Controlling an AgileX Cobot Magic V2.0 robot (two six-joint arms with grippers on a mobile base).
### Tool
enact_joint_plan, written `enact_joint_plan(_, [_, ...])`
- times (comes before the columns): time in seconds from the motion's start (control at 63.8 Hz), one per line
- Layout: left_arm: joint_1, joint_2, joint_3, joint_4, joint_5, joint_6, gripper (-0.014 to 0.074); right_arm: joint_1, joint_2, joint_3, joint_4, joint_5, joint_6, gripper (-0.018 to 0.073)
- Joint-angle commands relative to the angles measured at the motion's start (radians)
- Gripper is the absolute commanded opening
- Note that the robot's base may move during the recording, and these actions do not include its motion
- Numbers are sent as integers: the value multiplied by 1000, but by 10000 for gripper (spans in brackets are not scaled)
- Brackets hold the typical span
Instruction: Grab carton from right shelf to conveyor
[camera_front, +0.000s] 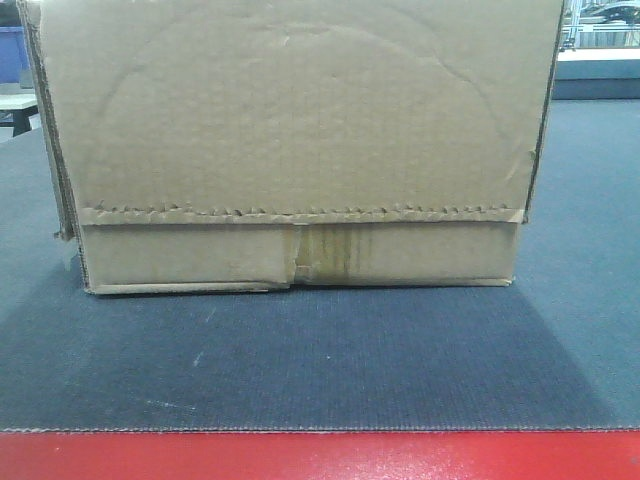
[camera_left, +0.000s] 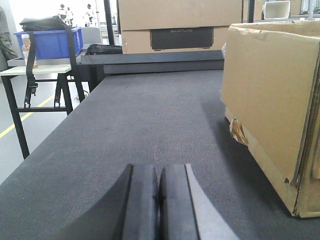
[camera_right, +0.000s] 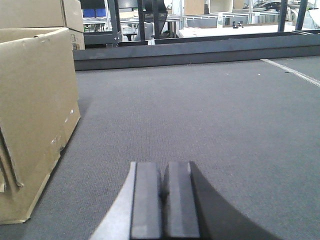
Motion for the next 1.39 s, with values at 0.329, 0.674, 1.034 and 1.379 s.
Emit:
enact_joint_plan(0.329, [-3, -6, -1, -8, -13, 1, 2, -5, -7, 1, -9, -30, -4, -69])
enact_joint_plan(0.674, [-3, -6, -1, -8, -13, 1, 2, -5, -7, 1, -9, -30, -4, -69])
enact_joint_plan(1.034, [-3, -6, -1, -8, -13, 1, 2, -5, -7, 1, -9, -30, -4, -69])
enact_joint_plan(1.379, [-3, -6, -1, -8, -13, 1, 2, -5, -7, 1, -9, -30, -4, -69])
